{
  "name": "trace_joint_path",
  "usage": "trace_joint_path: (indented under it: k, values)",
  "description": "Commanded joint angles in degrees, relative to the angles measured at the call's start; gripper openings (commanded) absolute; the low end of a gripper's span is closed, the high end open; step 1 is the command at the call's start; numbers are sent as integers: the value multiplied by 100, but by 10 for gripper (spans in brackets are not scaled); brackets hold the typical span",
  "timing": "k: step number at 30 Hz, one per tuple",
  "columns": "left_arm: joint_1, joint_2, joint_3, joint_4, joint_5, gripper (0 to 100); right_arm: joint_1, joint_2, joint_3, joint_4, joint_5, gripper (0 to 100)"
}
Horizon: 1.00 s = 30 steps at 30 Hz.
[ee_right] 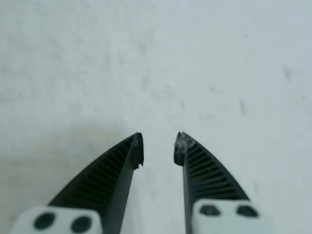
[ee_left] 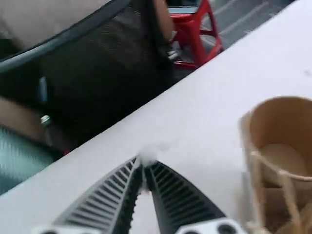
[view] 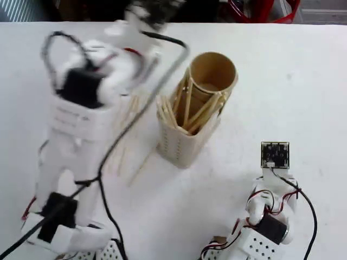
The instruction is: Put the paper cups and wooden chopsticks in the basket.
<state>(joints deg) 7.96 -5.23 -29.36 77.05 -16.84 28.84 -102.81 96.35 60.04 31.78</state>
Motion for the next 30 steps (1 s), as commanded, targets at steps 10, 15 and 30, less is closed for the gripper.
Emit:
trace_joint_path:
  k: [10,15,30]
  values:
    - [-1534,1903,3147,-1371,9,120,66,-48,53,-101,26,113]
    - [-1420,2519,3226,-1600,18,121,66,-48,53,-101,26,113]
    - [-1666,3336,2699,-1371,334,106,57,-48,53,-101,26,113]
